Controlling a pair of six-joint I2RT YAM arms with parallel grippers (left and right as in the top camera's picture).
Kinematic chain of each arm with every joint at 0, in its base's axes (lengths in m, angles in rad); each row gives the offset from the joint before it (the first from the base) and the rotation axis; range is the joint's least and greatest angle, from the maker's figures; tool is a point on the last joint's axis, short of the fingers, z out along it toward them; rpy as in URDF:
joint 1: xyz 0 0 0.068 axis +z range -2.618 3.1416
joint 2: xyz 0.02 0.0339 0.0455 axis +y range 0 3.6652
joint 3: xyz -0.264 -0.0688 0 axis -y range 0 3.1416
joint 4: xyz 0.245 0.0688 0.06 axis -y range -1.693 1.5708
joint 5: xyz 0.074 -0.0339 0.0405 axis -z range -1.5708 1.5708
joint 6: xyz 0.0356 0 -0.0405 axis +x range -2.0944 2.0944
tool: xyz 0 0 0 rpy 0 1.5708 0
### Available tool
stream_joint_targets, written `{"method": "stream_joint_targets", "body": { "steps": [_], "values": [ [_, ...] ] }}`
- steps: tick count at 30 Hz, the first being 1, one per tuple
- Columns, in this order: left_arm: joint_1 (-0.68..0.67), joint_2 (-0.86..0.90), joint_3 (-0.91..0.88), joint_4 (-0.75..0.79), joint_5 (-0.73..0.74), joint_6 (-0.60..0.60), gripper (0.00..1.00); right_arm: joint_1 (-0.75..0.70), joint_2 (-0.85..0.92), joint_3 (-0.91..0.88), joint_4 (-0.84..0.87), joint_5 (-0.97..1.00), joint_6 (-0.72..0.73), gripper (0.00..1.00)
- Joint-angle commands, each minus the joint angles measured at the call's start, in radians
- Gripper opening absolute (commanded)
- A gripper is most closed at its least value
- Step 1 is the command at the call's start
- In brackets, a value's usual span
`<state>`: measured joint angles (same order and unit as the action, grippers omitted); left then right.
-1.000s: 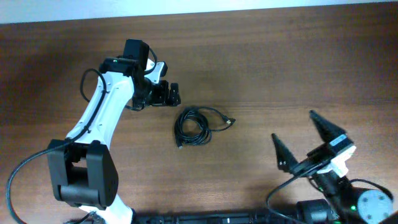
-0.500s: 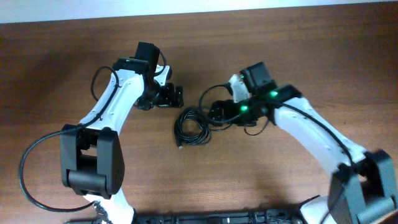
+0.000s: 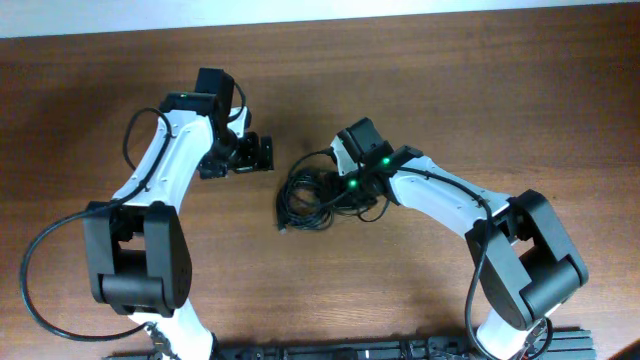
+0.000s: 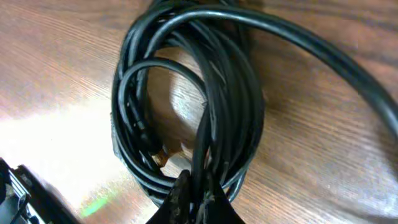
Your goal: Untangle cables
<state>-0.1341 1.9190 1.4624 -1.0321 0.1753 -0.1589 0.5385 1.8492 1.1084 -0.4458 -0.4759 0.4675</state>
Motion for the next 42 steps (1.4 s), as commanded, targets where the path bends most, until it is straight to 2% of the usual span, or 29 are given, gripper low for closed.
{"method": "stream_joint_targets", "body": {
  "steps": [1, 3, 5, 7, 10, 12, 13, 14, 15, 16, 17, 18, 19, 20, 21, 22, 23, 25, 28, 29, 32, 34, 35, 38, 40, 42],
  "values": [
    [-0.002, 0.003, 0.005, 0.002, 0.093, -0.003, 0.99, -0.039, -0.008, 0.105, -0.003, -0.1, -0.006, 0.04],
    [-0.003, 0.003, 0.005, 0.018, 0.244, 0.085, 1.0, -0.097, -0.013, 0.258, -0.071, -0.206, -0.006, 0.04],
    [-0.003, 0.003, 0.005, 0.029, 0.334, 0.092, 0.95, -0.133, -0.013, 0.378, -0.124, -0.295, -0.006, 0.04],
    [-0.003, 0.003, 0.005, 0.037, 0.344, 0.107, 0.96, -0.136, -0.013, 0.456, -0.108, -0.456, -0.006, 0.04],
    [-0.003, 0.003, 0.005, 0.068, 0.348, 0.107, 1.0, -0.133, -0.015, 0.489, -0.108, -0.515, 0.014, 0.04],
    [-0.003, 0.003, 0.005, 0.095, 0.348, 0.099, 0.96, -0.134, -0.018, 0.49, -0.108, -0.556, 0.021, 0.04],
    [-0.003, 0.003, 0.005, 0.112, 0.347, 0.099, 0.86, -0.134, -0.024, 0.49, -0.107, -0.565, 0.021, 0.04],
    [-0.003, 0.004, 0.005, 0.129, 0.334, 0.094, 0.6, -0.134, -0.037, 0.491, -0.108, -0.564, 0.021, 0.04],
    [-0.003, 0.007, 0.005, 0.142, 0.273, 0.05, 0.43, -0.145, -0.06, 0.493, -0.108, -0.564, 0.021, 0.04],
    [-0.002, 0.012, 0.005, 0.141, 0.207, 0.01, 0.21, -0.164, -0.089, 0.493, -0.108, -0.563, 0.02, 0.04],
    [-0.002, 0.017, 0.005, 0.141, 0.198, 0.01, 0.17, -0.198, -0.116, 0.493, -0.124, -0.559, 0.019, 0.04],
    [-0.002, 0.017, 0.005, 0.142, 0.198, 0.01, 0.27, -0.225, -0.126, 0.493, -0.157, -0.551, -0.006, 0.04],
    [-0.002, 0.017, 0.005, 0.148, 0.198, 0.01, 0.65, -0.248, -0.126, 0.492, -0.278, -0.422, -0.022, 0.04],
    [-0.005, 0.02, 0.005, 0.174, 0.198, 0.01, 0.79, -0.249, -0.124, 0.49, -0.383, -0.22, -0.022, 0.07],
    [-0.017, 0.038, 0.005, 0.229, 0.198, 0.01, 0.87, -0.236, -0.124, 0.48, -0.473, 0.008, -0.021, 0.3],
    [-0.03, 0.063, 0.005, 0.275, 0.197, 0.005, 0.91, -0.223, -0.124, 0.47, -0.512, 0.108, -0.021, 0.61],
    [-0.046, 0.105, 0.005, 0.317, 0.194, -0.024, 0.93, -0.21, -0.124, 0.456, -0.539, 0.153, -0.021, 0.72],
    [-0.071, 0.175, 0.005, 0.359, 0.187, -0.031, 0.84, -0.197, -0.123, 0.436, -0.561, 0.156, -0.021, 0.75],
    [-0.1, 0.214, 0.005, 0.381, 0.089, -0.032, 0.5, -0.197, -0.123, 0.436, -0.569, 0.156, -0.021, 0.75],
    [-0.111, 0.214, 0.005, 0.383, 0.078, -0.031, 0.35, -0.197, -0.123, 0.436, -0.568, 0.156, -0.021, 0.75],
    [-0.122, 0.208, 0.027, 0.365, 0.078, -0.031, 0.0, -0.197, -0.119, 0.434, -0.573, 0.156, -0.022, 0.75],
    [-0.119, 0.177, 0.115, 0.264, 0.082, -0.031, 0.0, -0.197, -0.098, 0.434, -0.576, 0.155, -0.021, 0.76],
    [-0.119, 0.141, 0.169, 0.2, 0.118, -0.027, 0.0, -0.197, -0.084, 0.433, -0.579, 0.15, -0.021, 0.8],
    [-0.121, 0.031, 0.207, 0.172, 0.241, -0.026, 0.0, -0.179, -0.053, 0.433, -0.558, 0.117, -0.022, 0.82],
    [-0.121, -0.02, 0.207, 0.173, 0.443, 0.037, 0.0, -0.14, -0.043, 0.433, -0.51, 0.13, -0.022, 0.82],
    [-0.121, -0.054, 0.207, 0.173, 0.558, 0.044, 0.0, -0.125, -0.025, 0.433, -0.481, 0.178, -0.022, 0.82]
  ]
}}
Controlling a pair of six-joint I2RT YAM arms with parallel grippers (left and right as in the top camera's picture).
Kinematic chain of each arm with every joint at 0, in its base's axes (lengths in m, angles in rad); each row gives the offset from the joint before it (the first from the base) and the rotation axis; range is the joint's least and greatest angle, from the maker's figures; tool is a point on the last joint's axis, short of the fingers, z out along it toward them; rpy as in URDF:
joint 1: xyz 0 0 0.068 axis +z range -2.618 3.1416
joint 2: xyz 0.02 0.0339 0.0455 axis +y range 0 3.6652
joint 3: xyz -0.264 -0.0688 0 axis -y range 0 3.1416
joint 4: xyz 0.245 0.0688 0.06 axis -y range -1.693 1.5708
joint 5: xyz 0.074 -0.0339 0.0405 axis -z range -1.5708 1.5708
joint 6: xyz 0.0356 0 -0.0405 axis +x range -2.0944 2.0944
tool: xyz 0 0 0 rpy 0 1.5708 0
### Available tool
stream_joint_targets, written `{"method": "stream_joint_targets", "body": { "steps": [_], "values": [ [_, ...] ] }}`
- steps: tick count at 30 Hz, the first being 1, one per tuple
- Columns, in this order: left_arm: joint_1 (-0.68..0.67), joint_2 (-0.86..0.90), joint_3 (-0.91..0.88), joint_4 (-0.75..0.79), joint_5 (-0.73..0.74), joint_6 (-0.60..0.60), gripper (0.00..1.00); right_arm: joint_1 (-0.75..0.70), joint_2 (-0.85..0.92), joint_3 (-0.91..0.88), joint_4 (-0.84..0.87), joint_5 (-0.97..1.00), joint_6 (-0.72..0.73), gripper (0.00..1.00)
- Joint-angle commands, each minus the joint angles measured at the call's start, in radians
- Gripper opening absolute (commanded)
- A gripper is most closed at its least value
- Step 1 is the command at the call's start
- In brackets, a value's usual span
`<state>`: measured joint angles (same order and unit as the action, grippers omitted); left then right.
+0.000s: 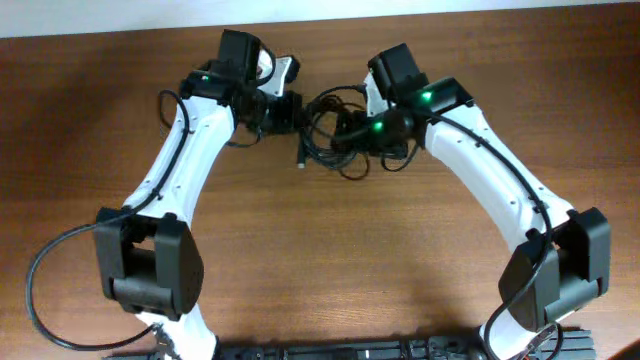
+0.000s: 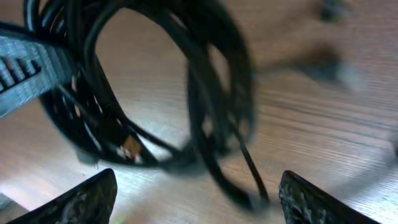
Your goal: Untangle cables
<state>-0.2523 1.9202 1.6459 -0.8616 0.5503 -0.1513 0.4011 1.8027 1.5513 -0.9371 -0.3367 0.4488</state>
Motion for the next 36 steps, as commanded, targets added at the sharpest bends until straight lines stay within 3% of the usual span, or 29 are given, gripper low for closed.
{"method": "stream_joint_targets", "body": {
  "steps": [1, 2, 3, 4, 5, 7, 9, 13, 14, 15, 17, 19, 22, 24, 27, 29, 31, 33, 34, 36],
  "values": [
    [0.0, -0.082, 0.023, 0.002, 0.244, 0.037, 0.0, 0.012, 0.039, -0.01, 0.014, 0.038, -0.003, 0.8],
    [0.0, -0.099, 0.023, 0.003, 0.266, 0.041, 0.0, 0.012, 0.052, -0.01, 0.013, 0.035, -0.003, 0.53],
    [0.0, -0.113, 0.023, 0.002, 0.261, 0.07, 0.0, 0.011, 0.057, -0.01, 0.011, 0.035, -0.003, 0.09],
    [0.0, -0.114, 0.023, -0.006, 0.2, 0.07, 0.0, 0.01, 0.057, -0.01, 0.008, 0.035, -0.003, 0.04],
    [0.0, -0.114, 0.023, -0.043, 0.054, 0.053, 0.0, 0.006, 0.053, -0.008, -0.005, 0.035, -0.003, 0.04],
    [0.0, -0.114, 0.023, -0.153, -0.365, -0.12, 0.0, -0.037, 0.029, 0.026, -0.064, 0.076, 0.006, 0.04],
    [0.0, -0.114, 0.023, -0.21, -0.597, -0.23, 0.0, -0.104, -0.013, 0.11, -0.191, 0.174, 0.065, 0.04],
    [0.0, -0.114, 0.023, -0.192, -0.597, -0.23, 0.0, -0.141, -0.083, 0.163, -0.219, -0.011, -0.003, 0.04],
    [0.0, -0.114, 0.023, -0.191, -0.575, -0.23, 0.0, -0.141, -0.088, 0.172, -0.215, -0.011, -0.003, 0.04],
    [0.0, -0.115, 0.023, -0.182, -0.478, -0.219, 0.0, -0.141, -0.089, 0.176, -0.2, 0.013, -0.003, 0.24],
    [0.018, -0.125, 0.027, -0.121, -0.175, -0.056, 0.0, -0.141, -0.089, 0.175, -0.22, 0.118, -0.003, 0.48],
    [0.061, -0.154, 0.027, -0.065, 0.061, 0.014, 0.0, -0.14, -0.088, 0.175, -0.233, 0.123, -0.003, 0.62],
    [0.064, -0.167, 0.027, -0.047, 0.343, 0.145, 0.0, -0.116, -0.08, 0.175, -0.174, -0.056, -0.034, 0.67],
    [0.057, -0.167, 0.027, -0.056, 0.312, 0.145, 0.0, -0.112, -0.08, 0.175, -0.103, -0.145, -0.028, 0.67],
    [-0.006, -0.167, 0.027, -0.056, 0.235, 0.145, 0.0, -0.112, -0.079, 0.175, -0.044, -0.182, 0.031, 0.67],
    [-0.032, -0.167, 0.027, -0.057, 0.258, 0.145, 0.0, -0.112, -0.077, 0.175, -0.046, -0.07, 0.031, 0.67],
    [-0.051, -0.167, 0.027, -0.056, 0.268, 0.145, 0.0, -0.113, -0.069, 0.175, -0.045, -0.047, 0.031, 0.31],
    [-0.046, -0.167, 0.027, -0.056, 0.269, 0.145, 0.0, -0.112, -0.053, 0.175, -0.053, -0.044, 0.031, 0.09],
    [-0.046, -0.167, 0.027, -0.056, 0.264, 0.145, 0.0, -0.113, -0.046, 0.175, -0.062, -0.043, 0.031, 0.04],
    [-0.045, -0.167, 0.027, -0.056, 0.226, 0.142, 0.0, -0.113, -0.048, 0.175, -0.076, -0.044, 0.03, 0.04]
  ]
}}
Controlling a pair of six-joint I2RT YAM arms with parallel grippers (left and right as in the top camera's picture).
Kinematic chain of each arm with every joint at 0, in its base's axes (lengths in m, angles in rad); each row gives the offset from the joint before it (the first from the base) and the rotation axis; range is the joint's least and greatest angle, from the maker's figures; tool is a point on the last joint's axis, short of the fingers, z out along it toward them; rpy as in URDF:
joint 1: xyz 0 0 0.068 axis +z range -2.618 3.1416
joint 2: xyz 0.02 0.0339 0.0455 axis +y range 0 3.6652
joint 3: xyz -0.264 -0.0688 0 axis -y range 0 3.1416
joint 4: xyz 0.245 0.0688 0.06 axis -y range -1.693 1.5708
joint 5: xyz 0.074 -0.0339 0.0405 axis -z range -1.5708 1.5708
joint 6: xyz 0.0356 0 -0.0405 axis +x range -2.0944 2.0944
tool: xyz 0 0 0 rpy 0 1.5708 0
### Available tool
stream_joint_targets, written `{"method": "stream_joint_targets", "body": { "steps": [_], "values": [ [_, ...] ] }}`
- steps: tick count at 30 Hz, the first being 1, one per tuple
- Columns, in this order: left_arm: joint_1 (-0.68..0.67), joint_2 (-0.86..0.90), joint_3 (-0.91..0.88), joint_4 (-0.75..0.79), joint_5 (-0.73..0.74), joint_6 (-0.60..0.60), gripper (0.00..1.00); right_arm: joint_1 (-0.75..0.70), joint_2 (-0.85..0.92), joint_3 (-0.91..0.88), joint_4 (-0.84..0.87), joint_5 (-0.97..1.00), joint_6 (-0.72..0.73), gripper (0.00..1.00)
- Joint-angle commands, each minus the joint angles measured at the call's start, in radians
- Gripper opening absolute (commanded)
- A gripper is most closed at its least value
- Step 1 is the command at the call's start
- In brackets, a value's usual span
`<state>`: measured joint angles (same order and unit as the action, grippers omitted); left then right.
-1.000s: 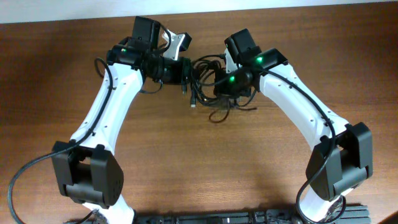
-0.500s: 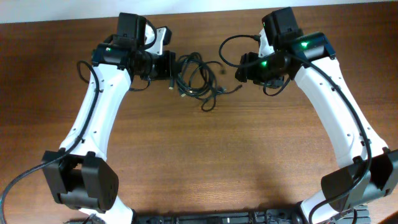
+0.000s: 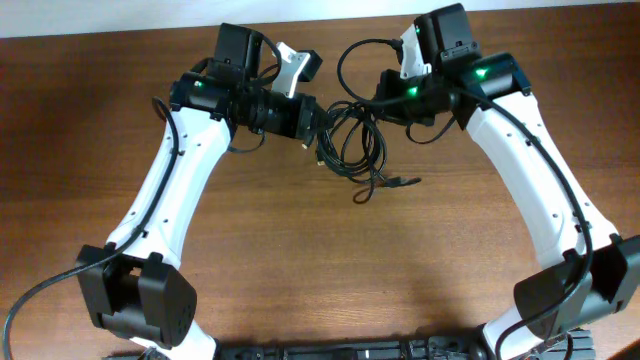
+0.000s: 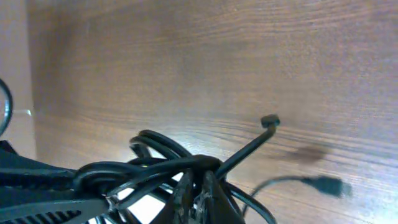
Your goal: Untangle cables
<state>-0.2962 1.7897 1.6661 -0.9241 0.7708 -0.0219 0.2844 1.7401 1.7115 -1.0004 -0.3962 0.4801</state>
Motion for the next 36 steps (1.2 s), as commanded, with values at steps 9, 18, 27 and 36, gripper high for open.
{"method": "stream_joint_targets", "body": {
  "steps": [9, 18, 27, 36],
  "values": [
    [0.036, -0.036, 0.006, -0.008, -0.019, -0.138, 0.0, 0.106, -0.002, 0.014, -0.021, 0.011, -0.011, 0.54],
    [0.038, -0.036, 0.006, -0.009, 0.108, -0.138, 0.0, 0.161, 0.095, 0.009, 0.015, 0.169, 0.042, 0.16],
    [0.044, -0.036, 0.006, -0.143, -0.898, -0.401, 0.0, 0.005, -0.116, 0.191, -0.177, 0.33, 0.034, 0.04],
    [0.06, -0.037, 0.006, 0.123, 0.39, 0.064, 0.0, -0.015, -0.008, 0.187, -0.26, 0.073, -0.079, 0.64]
  ]
}}
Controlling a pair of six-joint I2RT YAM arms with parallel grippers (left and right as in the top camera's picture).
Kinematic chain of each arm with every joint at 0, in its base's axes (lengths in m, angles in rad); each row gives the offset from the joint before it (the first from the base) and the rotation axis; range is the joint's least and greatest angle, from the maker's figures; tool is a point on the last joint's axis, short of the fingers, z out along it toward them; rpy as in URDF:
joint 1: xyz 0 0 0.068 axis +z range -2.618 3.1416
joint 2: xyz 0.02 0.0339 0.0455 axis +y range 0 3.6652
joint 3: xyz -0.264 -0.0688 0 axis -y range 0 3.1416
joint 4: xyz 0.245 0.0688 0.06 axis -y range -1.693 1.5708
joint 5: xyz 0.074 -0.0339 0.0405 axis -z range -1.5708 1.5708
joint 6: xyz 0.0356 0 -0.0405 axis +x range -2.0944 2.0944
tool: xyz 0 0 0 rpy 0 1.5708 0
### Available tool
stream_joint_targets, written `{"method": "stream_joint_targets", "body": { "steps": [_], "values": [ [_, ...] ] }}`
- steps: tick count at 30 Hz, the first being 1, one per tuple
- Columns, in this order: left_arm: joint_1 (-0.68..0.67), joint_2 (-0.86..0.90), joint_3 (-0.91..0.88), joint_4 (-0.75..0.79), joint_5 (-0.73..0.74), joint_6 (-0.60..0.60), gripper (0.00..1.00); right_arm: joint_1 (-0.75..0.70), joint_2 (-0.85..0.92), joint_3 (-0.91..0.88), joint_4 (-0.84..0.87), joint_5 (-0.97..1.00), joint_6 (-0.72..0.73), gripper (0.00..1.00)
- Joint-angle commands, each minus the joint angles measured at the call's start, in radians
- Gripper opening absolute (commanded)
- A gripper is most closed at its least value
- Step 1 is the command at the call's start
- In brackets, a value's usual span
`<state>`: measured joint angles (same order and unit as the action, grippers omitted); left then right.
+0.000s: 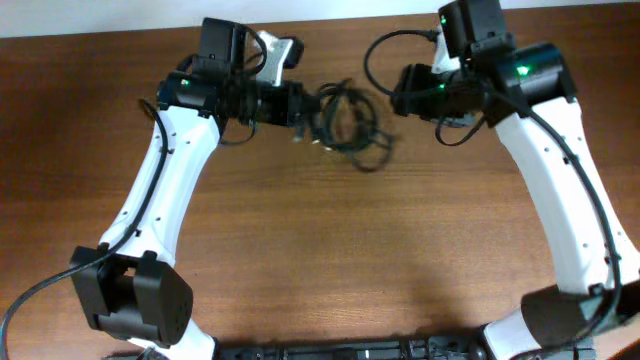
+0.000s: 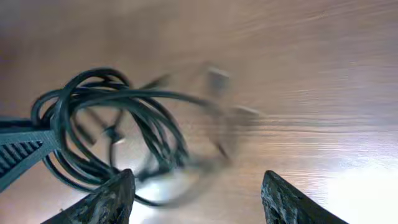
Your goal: Untangle cables
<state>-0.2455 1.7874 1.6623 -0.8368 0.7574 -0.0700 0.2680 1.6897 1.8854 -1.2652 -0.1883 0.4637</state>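
Note:
The black cable bundle (image 1: 342, 122) is a loose, blurred knot of loops at the back of the table, between my two grippers. My left gripper (image 1: 298, 106) is shut on its left side. In the right wrist view the loops (image 2: 109, 127) hang off a grey left fingertip (image 2: 18, 152), and plug ends (image 2: 219, 78) trail blurred to the right. My right gripper (image 1: 402, 98) sits just right of the bundle. It is open wide (image 2: 202, 199) with nothing between its fingers (image 2: 115, 198).
The wooden table (image 1: 330, 260) stretches toward the front. Its back edge (image 1: 330, 22) against a white wall runs just behind both grippers. The right arm's own black cable (image 1: 385, 50) loops above its wrist.
My right gripper was shut on strands of the bundle and is now open and free of them, a little further right. The bundle stays with the left gripper, its loose ends blurred.
First the bundle lay mid-table with my right gripper shut on it and the left gripper apart to the left. Then both grippers were at the back, the right open. Then the right was shut on strands opposite the left. Now only the left holds it.

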Motion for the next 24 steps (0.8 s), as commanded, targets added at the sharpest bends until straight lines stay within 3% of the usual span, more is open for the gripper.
{"method": "stream_joint_targets", "body": {
  "steps": [1, 3, 5, 7, 9, 10, 11, 12, 13, 15, 17, 20, 22, 23, 24],
  "values": [
    [0.009, -0.035, 0.01, 0.035, 0.403, 0.113, 0.0, 0.002, 0.056, 0.013, 0.01, -0.151, -0.063, 0.64],
    [0.005, -0.035, 0.01, 0.029, 0.402, 0.113, 0.0, 0.009, 0.086, 0.013, 0.069, -0.291, -0.064, 0.64],
    [-0.02, -0.035, 0.01, 0.028, 0.266, 0.096, 0.0, 0.042, 0.086, 0.013, 0.121, -0.302, -0.063, 0.65],
    [-0.04, -0.035, 0.01, 0.006, -0.015, -0.037, 0.0, 0.058, 0.086, 0.013, 0.14, -0.301, -0.063, 0.65],
    [-0.054, -0.035, 0.01, -0.028, -0.135, -0.05, 0.0, 0.058, 0.086, 0.013, 0.154, -0.293, -0.063, 0.65],
    [-0.054, -0.035, 0.01, -0.031, -0.19, -0.077, 0.0, 0.058, 0.086, 0.013, 0.155, -0.253, -0.063, 0.65],
    [-0.054, -0.035, 0.01, -0.057, -0.373, -0.19, 0.0, 0.058, 0.086, 0.013, 0.137, -0.1, -0.06, 0.65],
    [-0.053, -0.035, 0.01, -0.085, -0.451, -0.232, 0.0, 0.058, 0.086, 0.013, 0.101, 0.015, -0.005, 0.65],
    [-0.053, -0.035, 0.01, -0.098, -0.439, -0.23, 0.0, 0.06, 0.087, 0.013, 0.089, -0.009, 0.021, 0.65],
    [-0.079, -0.035, 0.01, -0.091, -0.267, -0.22, 0.0, 0.092, 0.087, 0.013, 0.131, -0.137, 0.02, 0.64],
    [-0.09, -0.035, 0.01, -0.091, -0.255, -0.22, 0.0, 0.138, 0.103, 0.013, 0.137, -0.101, 0.02, 0.64],
    [-0.094, -0.035, 0.01, -0.093, -0.203, -0.217, 0.0, 0.196, 0.198, 0.013, 0.143, -0.02, 0.051, 0.5],
    [-0.094, -0.035, 0.01, -0.093, -0.167, -0.207, 0.0, 0.197, 0.248, 0.013, 0.169, -0.051, 0.051, 0.49],
    [-0.092, -0.035, 0.01, -0.092, -0.151, -0.182, 0.0, 0.197, 0.259, 0.013, 0.182, -0.055, 0.051, 0.33],
    [-0.092, -0.035, 0.01, -0.092, -0.159, -0.183, 0.0, 0.196, 0.26, 0.013, 0.182, -0.054, 0.05, 0.05]
  ]
}}
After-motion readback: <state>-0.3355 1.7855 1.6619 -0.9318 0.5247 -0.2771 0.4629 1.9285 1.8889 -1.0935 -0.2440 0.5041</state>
